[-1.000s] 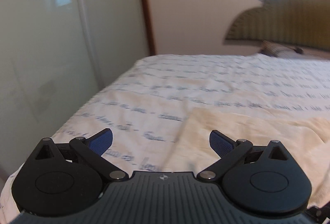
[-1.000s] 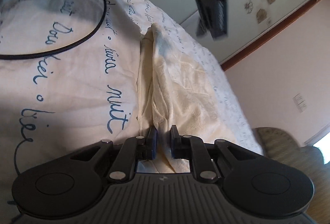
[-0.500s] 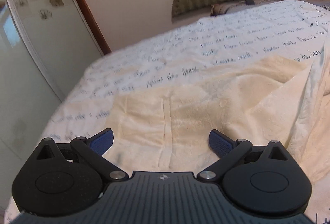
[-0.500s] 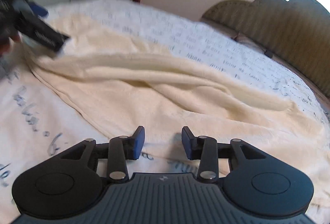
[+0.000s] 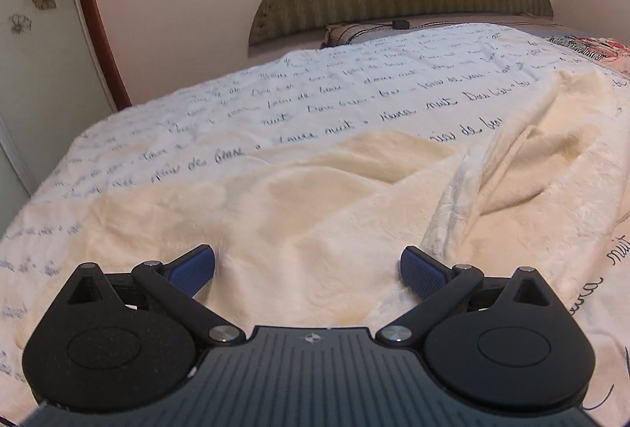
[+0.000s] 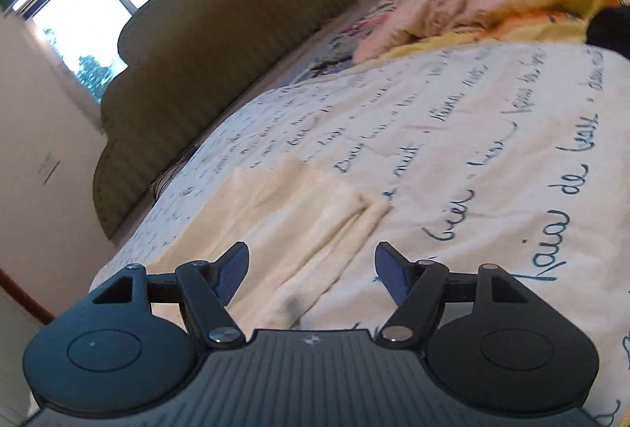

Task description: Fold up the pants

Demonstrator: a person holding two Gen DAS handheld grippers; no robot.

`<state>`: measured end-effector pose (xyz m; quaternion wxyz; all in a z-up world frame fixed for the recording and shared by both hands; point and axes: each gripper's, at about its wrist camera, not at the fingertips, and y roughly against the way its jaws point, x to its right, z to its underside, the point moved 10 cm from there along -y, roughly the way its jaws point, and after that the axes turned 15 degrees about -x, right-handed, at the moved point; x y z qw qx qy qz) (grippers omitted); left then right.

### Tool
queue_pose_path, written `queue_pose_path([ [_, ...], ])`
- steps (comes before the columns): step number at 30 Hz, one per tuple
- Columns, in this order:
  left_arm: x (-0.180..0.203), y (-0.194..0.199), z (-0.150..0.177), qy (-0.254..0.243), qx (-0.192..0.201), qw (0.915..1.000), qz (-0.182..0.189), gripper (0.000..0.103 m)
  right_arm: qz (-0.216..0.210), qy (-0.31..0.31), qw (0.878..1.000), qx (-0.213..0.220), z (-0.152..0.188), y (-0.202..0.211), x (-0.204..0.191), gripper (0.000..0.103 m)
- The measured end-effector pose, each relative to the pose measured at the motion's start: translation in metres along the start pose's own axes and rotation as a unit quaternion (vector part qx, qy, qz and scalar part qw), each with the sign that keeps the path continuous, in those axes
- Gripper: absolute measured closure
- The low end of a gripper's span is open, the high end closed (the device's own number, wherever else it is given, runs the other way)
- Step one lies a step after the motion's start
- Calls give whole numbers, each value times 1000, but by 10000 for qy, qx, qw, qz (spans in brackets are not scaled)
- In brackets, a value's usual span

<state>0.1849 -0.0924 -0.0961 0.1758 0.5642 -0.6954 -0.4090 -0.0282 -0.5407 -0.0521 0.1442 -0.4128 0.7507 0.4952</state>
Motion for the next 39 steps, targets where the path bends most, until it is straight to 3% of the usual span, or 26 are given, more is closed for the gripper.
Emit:
queue_pose_path([
  [3,1,-5,7,108,113,9999,-7,0,-298,-457,9984,-157,1,-16,17,33],
  [6,0,-6,10,195,204,9996,6,0,-620,-713,9955,-43,-3,-27,19,38],
  [9,1,0,5,61,168,9997,-173,3,-602,-833,9947,-47,-5,-38,19,61],
  [11,6,20,-8,-32,409,9990,-167,3,-646,-979,9931,-91,-5,-44,23,94],
  [13,24,45,-22,-337,832,9959,126,0,-929,-1113,9894,35,-4,-37,23,97],
  [16,74,59,-34,-1162,873,9867,734,0,-1180,-904,9884,305,-13,-13,5,97],
  [19,134,58,-29,-1954,718,9701,1250,1,-1587,-485,9846,555,-29,20,-32,97],
  [24,210,69,-11,-2775,1122,9406,1606,1,-1875,145,9788,809,-47,63,-78,97],
  [26,229,67,-3,-2947,1083,9330,1759,3,-1878,209,9783,850,-50,71,-80,97],
  [29,244,60,11,-3026,677,9239,2242,7,-1692,153,9821,816,-47,72,-67,97],
  [35,255,62,29,-3010,-29,8997,3162,13,-1342,-607,9886,317,-18,63,-5,97],
  [39,251,70,25,-2931,14,8962,3329,13,-1221,-744,9893,271,-6,80,11,97],
])
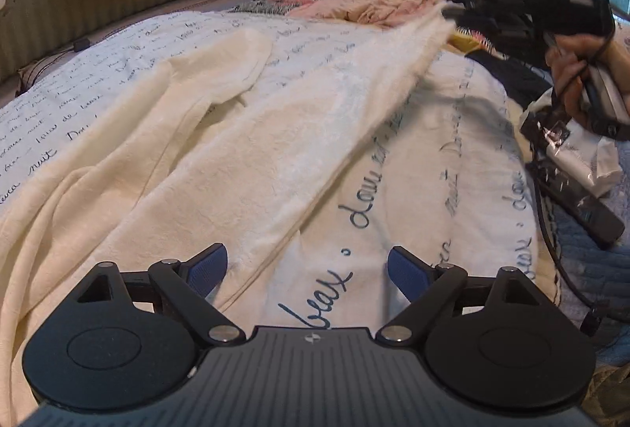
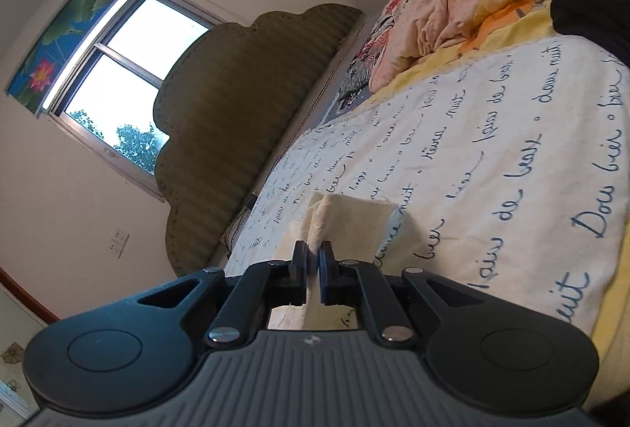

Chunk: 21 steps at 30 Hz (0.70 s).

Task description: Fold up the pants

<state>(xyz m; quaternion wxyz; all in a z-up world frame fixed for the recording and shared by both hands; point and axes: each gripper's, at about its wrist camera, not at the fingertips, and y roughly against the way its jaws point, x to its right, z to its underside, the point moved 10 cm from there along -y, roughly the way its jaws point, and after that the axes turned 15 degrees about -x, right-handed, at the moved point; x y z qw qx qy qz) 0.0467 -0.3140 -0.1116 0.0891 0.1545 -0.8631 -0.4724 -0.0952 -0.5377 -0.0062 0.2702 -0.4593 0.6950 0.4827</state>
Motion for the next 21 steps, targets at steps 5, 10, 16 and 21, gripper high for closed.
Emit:
queue_pose_path([
  [5,-40,33,-24,870,604,9933,-460,9,-206,254,9993,-197,-13,-10,-26,97],
  [10,-87,48,-27,1575,615,9809,-958,7,-750,1764,9811,244,-24,6,-121,97],
  [16,-92,31,7,1625,-199,9860,-324,8,1045,528,9927,-285,12,15,22,97],
  [21,-92,37,13,1622,-91,9861,-356,8,2065,-298,9780,43,28,43,80,94],
])
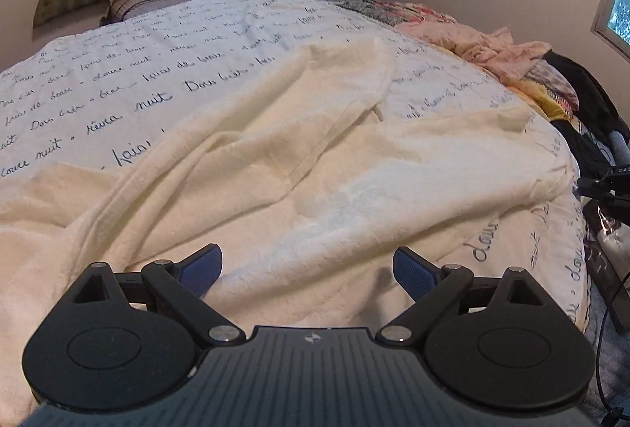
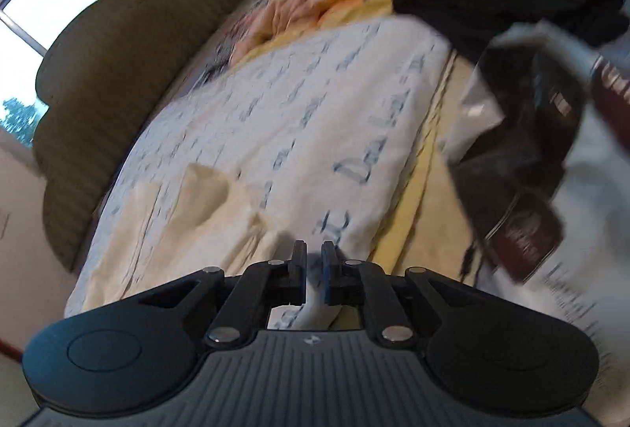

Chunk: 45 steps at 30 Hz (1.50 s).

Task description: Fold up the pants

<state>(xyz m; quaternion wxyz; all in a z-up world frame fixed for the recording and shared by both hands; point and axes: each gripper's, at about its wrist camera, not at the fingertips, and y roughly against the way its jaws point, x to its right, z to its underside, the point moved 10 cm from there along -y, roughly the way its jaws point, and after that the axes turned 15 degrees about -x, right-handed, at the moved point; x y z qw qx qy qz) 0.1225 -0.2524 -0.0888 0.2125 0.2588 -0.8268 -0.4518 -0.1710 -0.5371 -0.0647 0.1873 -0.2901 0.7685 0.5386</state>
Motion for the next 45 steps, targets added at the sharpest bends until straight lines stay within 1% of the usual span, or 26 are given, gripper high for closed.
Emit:
queue_pose_path([
  [2,-9,4,-10,216,191,9995,-120,7,139,822,9952,511,-12,13,-39,94],
  [3,-12,3,-14,287,211,9991,-223,7,153,1398,9888,491,-12,9,-68,94],
  [4,-17,2,-15,323,175,9987,-354,7,72,1945,9804,313,-7,0,-98,94],
  [5,-20,0,-16,337,136,9984,-439,7,-104,2471,9689,-53,3,-18,-130,94],
  [7,-25,-10,-14,349,-52,9982,-477,7,-422,2991,9506,-717,22,-54,-164,92],
  [8,-26,-16,-10,345,-198,9980,-481,7,-376,3141,9432,-1012,30,-77,-173,92],
  [10,-26,-23,-1,268,-356,9978,-489,6,142,3365,9305,-1443,34,-121,-169,92],
  [11,-27,-20,2,249,-331,9976,-547,7,363,3313,9313,-1469,31,-135,-163,93],
  [12,-28,-15,3,212,-254,9976,-601,8,259,3136,9399,-1324,24,-134,-163,92],
  [13,-28,-7,4,152,-118,9977,-645,7,386,3021,9460,-1113,18,-128,-165,91],
  [14,-31,3,2,143,40,9972,-726,7,482,3187,9435,-770,15,-117,-175,88],
  [15,-35,12,0,168,194,9964,-814,7,400,3489,9349,-520,17,-106,-191,88],
  [16,-41,23,-2,194,383,9948,-919,7,202,3760,9252,-466,25,-99,-209,89],
  [20,-75,56,-14,340,851,9842,-1512,4,-846,3981,9088,-921,55,-100,-278,87],
  [22,-88,54,-12,253,729,9849,-1551,1,-1011,3932,9081,-1025,58,-112,-308,87],
  [24,-95,42,-2,240,390,9903,-1309,2,-1031,4030,9040,-986,55,-132,-342,86],
  [27,-97,21,18,397,79,9958,-824,3,-470,4021,9101,-885,37,-175,-376,79],
  [28,-95,16,24,410,56,9964,-746,2,-295,3955,9134,-919,29,-194,-383,73],
  [32,-85,9,32,144,172,9963,-826,0,431,3435,9299,-1247,8,-257,-384,59],
  [34,-79,5,34,-23,196,9956,-918,0,644,3217,9353,-1327,6,-278,-382,59],
  [37,-72,1,36,-250,251,9944,-1001,0,1028,3020,9368,-1440,9,-299,-380,59],
  [39,-69,-1,37,-361,298,9933,-1054,0,1157,3056,9331,-1501,16,-309,-386,48],
  [40,-68,-2,37,-376,319,9931,-1064,0,1232,3159,9282,-1532,20,-313,-389,33],
  [41,-68,-2,37,-376,343,9932,-1048,0,1314,3272,9229,-1545,24,-318,-393,26],
  [44,-71,-1,39,-329,366,9942,-959,0,1619,3650,9065,-1373,28,-326,-398,26],
  [45,-71,-1,39,-325,369,9943,-950,0,1622,3743,9031,-1342,28,-327,-398,32],
])
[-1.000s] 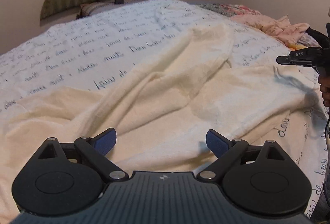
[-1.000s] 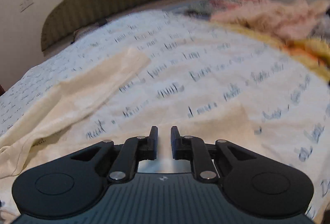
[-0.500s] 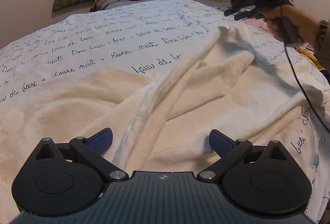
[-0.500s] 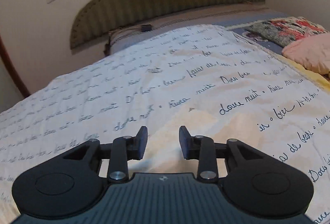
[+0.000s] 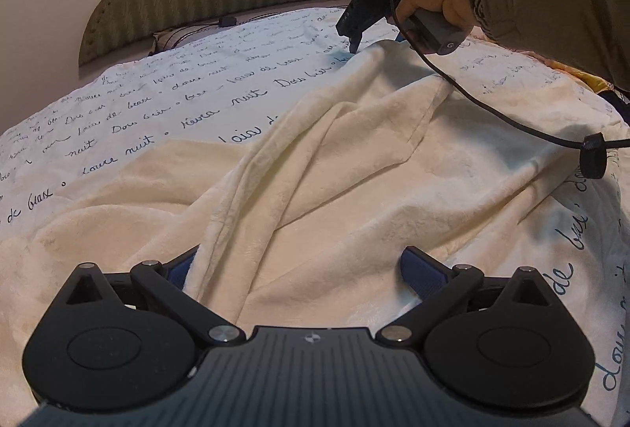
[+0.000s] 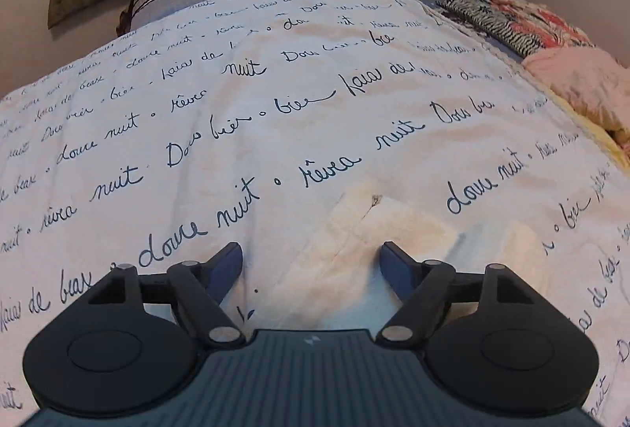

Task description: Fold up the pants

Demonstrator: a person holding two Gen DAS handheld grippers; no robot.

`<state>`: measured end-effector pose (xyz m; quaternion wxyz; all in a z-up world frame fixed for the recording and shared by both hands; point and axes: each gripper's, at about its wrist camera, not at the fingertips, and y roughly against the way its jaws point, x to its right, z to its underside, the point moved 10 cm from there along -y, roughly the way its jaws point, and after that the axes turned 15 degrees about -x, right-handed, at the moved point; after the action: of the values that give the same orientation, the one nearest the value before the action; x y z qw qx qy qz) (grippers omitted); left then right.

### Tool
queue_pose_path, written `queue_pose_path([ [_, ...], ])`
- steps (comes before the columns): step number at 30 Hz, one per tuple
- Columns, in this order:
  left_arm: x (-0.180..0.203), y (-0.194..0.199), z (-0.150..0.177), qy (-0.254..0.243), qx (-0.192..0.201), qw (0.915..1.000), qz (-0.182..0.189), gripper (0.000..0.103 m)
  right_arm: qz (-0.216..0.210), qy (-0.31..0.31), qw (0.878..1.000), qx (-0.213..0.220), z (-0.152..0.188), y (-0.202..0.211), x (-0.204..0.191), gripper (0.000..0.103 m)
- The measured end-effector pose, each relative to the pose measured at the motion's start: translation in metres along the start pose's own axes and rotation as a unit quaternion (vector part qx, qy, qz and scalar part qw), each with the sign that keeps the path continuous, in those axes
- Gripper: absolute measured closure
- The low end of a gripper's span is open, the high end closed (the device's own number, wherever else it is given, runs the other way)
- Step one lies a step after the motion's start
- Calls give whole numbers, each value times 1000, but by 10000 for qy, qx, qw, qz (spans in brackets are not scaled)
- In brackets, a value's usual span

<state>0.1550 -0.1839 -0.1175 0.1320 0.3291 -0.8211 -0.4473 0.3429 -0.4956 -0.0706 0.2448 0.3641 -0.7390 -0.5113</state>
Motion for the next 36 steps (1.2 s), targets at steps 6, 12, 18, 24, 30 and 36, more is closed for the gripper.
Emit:
queue_pose_path([
  [6,-1,2,0,12,15,10000,43,0,-793,-522,9938,584,9,32,36,94],
  [12,-1,6,-2,88,-19,9997,245,1,-2502,-1531,9410,1689,59,124,115,96],
  [18,-8,12,-6,487,-53,9965,676,5,-3028,-2323,8978,2199,161,186,214,96],
  [24,0,8,-11,497,-122,9968,622,10,-2865,-2973,8967,1597,250,150,264,96],
  [30,13,11,-10,291,-120,9986,434,11,-3191,-3370,8794,1056,264,105,263,88],
  [36,0,8,-6,524,-186,9982,202,11,-3444,-3320,8712,1103,239,90,252,82],
])
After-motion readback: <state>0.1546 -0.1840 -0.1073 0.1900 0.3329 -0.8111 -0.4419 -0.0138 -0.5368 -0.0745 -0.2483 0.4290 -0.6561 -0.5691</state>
